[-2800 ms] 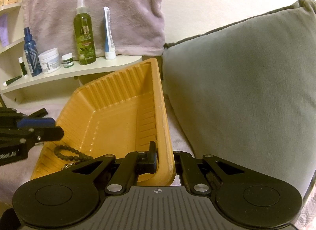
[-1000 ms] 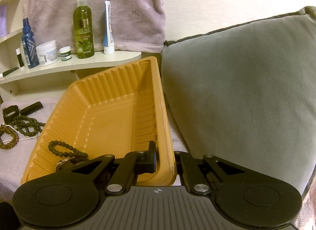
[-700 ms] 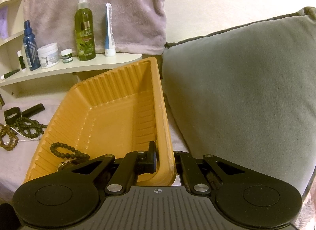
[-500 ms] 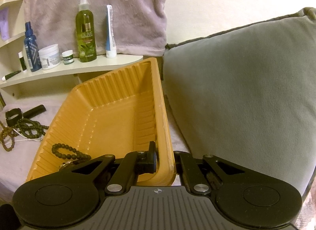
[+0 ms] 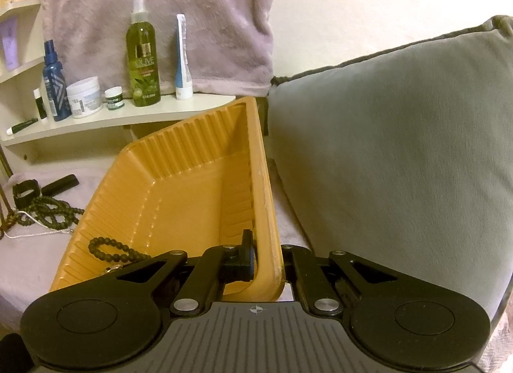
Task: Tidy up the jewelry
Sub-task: 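Lift the brown bead necklace up with the left tool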
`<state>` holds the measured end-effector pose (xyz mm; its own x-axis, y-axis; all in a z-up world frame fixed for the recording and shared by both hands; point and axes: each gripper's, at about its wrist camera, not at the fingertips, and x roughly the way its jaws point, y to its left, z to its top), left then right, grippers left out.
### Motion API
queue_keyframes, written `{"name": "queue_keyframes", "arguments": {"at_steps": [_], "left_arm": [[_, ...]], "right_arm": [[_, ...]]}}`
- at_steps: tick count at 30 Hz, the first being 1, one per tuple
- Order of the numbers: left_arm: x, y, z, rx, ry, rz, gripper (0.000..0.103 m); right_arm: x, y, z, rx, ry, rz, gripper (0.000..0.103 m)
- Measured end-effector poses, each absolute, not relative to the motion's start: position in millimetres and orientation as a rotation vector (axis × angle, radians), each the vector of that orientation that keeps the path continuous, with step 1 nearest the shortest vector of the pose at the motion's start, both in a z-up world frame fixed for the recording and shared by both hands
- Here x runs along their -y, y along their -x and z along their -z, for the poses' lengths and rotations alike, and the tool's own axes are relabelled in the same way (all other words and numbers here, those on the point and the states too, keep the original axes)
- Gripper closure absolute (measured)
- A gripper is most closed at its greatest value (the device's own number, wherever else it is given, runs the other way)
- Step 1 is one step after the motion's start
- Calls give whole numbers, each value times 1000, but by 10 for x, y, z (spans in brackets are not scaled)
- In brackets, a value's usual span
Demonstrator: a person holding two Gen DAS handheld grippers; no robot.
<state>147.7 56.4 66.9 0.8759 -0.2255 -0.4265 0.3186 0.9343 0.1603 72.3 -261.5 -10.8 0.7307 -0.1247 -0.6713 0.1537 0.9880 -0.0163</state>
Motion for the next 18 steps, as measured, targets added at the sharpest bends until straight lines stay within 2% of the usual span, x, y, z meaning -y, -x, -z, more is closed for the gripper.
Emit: {"name": "queue_keyframes", "arguments": {"at_steps": [9,18], "left_arm": [[-328,-1460,-1029,-341,-214,357,98],[281,-1423,-1181,-280,-190,508,98]], "right_arm": [[2599,-722,90,-726,-40,151,99],[2602,-721,92,-723,-49,154,99]]}}
